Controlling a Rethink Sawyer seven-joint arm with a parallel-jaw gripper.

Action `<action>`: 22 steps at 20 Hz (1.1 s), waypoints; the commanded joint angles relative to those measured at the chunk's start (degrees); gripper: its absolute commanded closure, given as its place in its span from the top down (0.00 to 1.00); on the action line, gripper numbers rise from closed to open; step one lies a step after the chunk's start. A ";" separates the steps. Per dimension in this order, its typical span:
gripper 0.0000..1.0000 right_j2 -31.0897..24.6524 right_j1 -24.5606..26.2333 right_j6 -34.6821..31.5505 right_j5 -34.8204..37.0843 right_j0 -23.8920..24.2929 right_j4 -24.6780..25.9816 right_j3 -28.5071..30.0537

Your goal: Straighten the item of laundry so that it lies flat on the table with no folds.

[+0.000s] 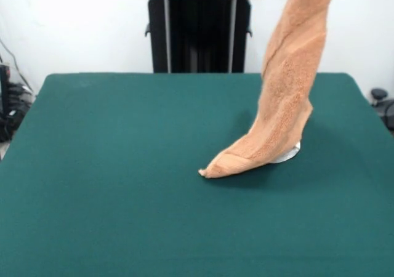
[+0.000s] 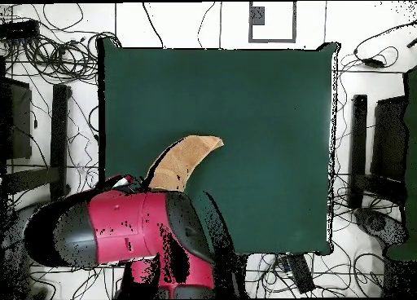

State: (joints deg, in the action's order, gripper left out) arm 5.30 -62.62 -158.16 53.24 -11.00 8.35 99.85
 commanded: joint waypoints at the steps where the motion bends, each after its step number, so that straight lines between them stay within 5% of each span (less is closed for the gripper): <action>1: 0.00 1.14 4.39 -12.43 -5.23 -0.44 -1.68 1.85; 12: 0.00 -1.82 3.70 3.21 -12.19 8.63 -0.62 5.61; 22: 0.00 -6.20 4.22 10.30 -2.82 15.10 0.92 -2.37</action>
State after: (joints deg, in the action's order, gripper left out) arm 6.37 -62.48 -158.16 44.34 2.92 8.80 99.42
